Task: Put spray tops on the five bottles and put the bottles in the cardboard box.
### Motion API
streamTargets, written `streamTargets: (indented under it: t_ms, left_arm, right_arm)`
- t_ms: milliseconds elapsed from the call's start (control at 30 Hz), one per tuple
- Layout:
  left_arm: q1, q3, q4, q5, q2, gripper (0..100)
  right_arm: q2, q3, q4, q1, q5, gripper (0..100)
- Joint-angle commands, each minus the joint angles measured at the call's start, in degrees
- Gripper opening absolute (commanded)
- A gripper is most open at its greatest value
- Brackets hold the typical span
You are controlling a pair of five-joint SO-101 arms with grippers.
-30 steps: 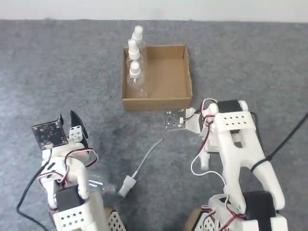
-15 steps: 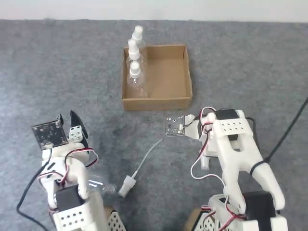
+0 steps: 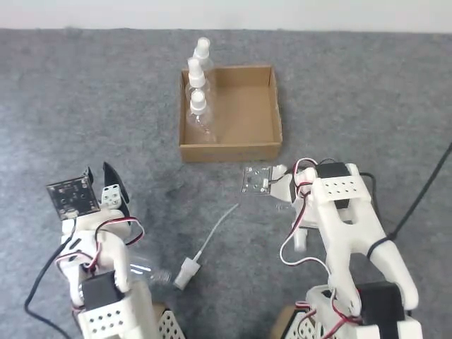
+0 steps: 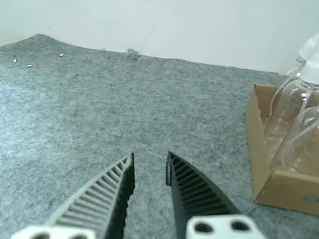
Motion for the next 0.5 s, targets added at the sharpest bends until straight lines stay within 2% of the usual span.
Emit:
streamTargets:
  t_ms: [0,267,467]
  left_arm:
    - [-0.4,-0.6,-1.7,-0.5,-0.7,10]
    - [-0.4,-0.5,-1.7,-0.5,-0.7,10]
    - [-0.4,-0.5,-1.7,-0.5,-0.7,10]
  right_arm:
    - [-2.8,-4.3,0.1,-0.6,-5.2,15.4]
    - [-2.8,-12.0,8.0,-1.4,-15.6,15.2]
    - [-2.8,-18.3,10.3,-2.6,-27.7,8.0]
